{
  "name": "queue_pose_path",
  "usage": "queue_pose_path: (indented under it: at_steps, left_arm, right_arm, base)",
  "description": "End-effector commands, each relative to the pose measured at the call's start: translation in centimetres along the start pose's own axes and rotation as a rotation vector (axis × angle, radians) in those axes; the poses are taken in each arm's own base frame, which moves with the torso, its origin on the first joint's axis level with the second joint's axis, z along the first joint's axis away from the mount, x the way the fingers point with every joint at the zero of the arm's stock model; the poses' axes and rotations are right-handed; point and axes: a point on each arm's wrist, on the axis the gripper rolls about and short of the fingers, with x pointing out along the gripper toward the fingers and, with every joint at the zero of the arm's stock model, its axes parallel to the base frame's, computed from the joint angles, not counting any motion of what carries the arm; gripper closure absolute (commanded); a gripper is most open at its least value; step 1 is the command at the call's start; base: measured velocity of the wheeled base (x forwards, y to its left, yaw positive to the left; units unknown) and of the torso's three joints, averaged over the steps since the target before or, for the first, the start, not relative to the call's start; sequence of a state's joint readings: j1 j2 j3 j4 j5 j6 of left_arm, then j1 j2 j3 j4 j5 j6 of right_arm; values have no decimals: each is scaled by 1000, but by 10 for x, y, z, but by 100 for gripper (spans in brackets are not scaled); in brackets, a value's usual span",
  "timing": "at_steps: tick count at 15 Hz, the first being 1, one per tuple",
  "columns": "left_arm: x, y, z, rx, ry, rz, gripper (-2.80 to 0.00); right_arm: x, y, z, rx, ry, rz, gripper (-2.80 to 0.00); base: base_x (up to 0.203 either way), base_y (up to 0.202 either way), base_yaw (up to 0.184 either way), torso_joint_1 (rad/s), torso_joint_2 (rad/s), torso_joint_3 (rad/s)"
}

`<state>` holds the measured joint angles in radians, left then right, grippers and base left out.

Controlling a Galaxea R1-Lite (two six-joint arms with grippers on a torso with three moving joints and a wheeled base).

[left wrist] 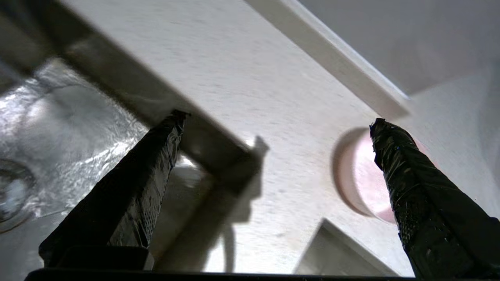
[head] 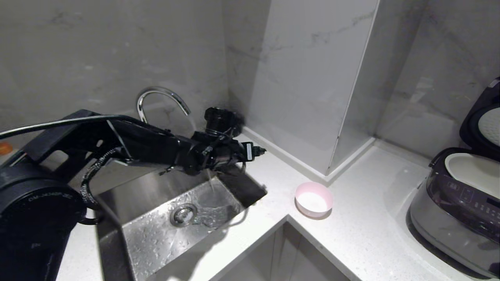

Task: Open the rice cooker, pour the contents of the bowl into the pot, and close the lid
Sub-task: Pick up the bowl on the table

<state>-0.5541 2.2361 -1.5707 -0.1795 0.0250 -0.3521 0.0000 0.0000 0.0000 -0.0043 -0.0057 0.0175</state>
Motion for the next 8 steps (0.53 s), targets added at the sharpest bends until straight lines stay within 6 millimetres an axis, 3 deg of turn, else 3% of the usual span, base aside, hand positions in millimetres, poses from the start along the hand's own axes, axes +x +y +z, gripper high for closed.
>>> queue_pose_path:
  at_steps: [1, 8]
  left_arm:
    - [17, -17, -17, 22, 35, -33, -280]
    - [59, -66, -68, 139, 108, -136, -280]
  right_arm:
    - [0, 0, 0, 1, 0, 0, 0]
    - [0, 0, 0, 1, 0, 0, 0]
  base:
    - [0, 0, 0, 0, 0, 0]
    - [0, 0, 0, 0, 0, 0]
